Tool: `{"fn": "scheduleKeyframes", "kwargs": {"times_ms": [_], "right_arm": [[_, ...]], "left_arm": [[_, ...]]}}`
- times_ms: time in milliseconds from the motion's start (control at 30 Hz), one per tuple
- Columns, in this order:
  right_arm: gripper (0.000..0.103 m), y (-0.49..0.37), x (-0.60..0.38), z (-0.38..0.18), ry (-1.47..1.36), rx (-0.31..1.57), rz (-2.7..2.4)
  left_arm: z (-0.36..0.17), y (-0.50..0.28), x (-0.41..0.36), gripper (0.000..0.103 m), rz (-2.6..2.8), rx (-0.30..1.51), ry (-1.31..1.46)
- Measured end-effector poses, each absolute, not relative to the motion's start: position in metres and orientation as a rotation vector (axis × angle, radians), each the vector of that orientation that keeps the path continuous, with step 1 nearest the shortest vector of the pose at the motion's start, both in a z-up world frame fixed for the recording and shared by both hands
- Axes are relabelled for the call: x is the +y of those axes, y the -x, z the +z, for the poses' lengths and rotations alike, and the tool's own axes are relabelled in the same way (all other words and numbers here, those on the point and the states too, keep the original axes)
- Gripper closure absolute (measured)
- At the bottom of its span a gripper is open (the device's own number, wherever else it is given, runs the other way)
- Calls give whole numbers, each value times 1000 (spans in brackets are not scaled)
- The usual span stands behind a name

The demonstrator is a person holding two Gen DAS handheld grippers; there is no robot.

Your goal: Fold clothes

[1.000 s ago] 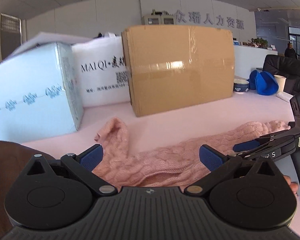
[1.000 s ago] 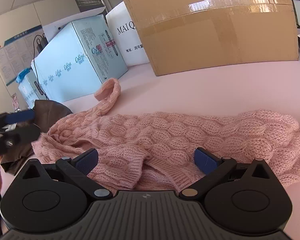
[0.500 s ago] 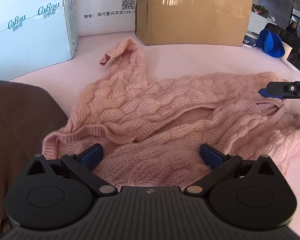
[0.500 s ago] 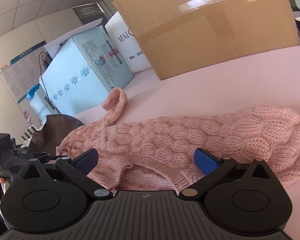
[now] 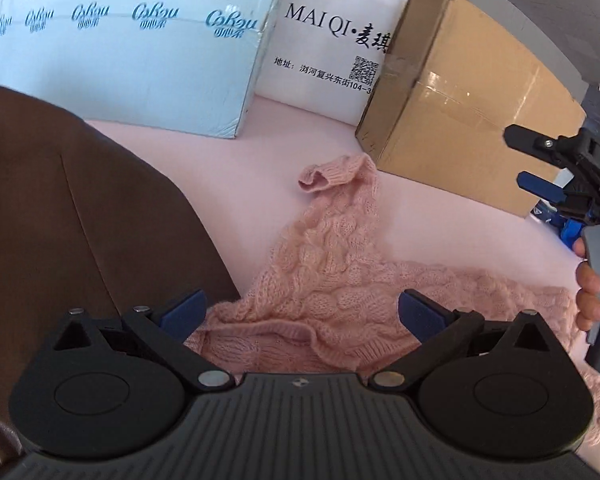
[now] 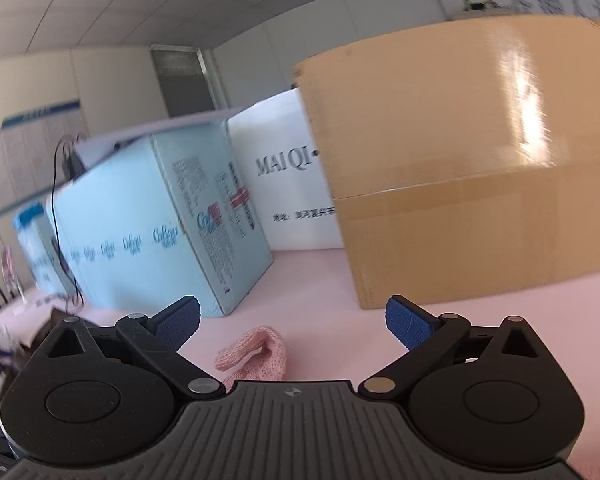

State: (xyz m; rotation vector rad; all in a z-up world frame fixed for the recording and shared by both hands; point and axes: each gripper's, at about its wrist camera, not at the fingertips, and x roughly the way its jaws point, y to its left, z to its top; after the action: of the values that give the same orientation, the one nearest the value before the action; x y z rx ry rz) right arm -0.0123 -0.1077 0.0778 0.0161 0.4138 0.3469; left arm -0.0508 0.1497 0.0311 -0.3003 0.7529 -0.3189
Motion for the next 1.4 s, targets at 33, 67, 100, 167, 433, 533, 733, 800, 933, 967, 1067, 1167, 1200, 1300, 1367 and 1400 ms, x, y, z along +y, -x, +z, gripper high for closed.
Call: {"fn": "scheduleKeyframes", "kwargs": {"times_ms": [33, 67, 100, 167, 433, 533, 733, 800, 933, 967, 1067, 1167, 1200, 1300, 1367, 1400], "right_arm": [[3, 5, -83, 80, 146, 426, 358], [7, 1, -68, 79, 270, 425, 370], [9, -2, -51, 74, 441, 417, 385], [12, -8, -32, 63, 680, 429, 409], [13, -17, -8, 63, 836, 517, 522], [13, -16, 8, 56, 928, 529, 546], [36, -33, 35, 41, 1074, 545, 540], [39, -39, 40, 35, 1107, 562, 530], [58, -52, 47, 19, 1212, 645, 515], [62, -53, 48, 15, 1237, 670, 516], [63, -52, 51, 12, 1269, 695, 545], [64, -51, 56, 12, 1303, 688, 543], [64, -50, 58, 11, 1325, 695, 548], [64, -48, 62, 4, 1394, 707, 550], [64, -46, 65, -4, 1453, 701, 538], [65, -45, 67, -8, 1482, 682, 536]], "left_arm": [[29, 49, 154, 0, -315, 760, 338], [26, 47, 159, 0, -310, 766, 375], [25, 48, 159, 0, -307, 763, 381], [25, 51, 153, 0, -300, 749, 335], [19, 52, 134, 0, -289, 748, 127], [19, 51, 134, 0, -293, 750, 121], [20, 46, 148, 0, -326, 761, 220], [21, 44, 159, 0, -337, 765, 298], [19, 42, 175, 0, -343, 766, 434], [20, 42, 176, 0, -343, 767, 439], [20, 42, 176, 0, -346, 771, 441], [21, 43, 177, 0, -346, 771, 450], [21, 43, 177, 0, -346, 771, 453], [21, 43, 177, 0, -347, 772, 460], [21, 42, 177, 0, -346, 772, 458], [21, 42, 176, 0, -346, 772, 454]]}}
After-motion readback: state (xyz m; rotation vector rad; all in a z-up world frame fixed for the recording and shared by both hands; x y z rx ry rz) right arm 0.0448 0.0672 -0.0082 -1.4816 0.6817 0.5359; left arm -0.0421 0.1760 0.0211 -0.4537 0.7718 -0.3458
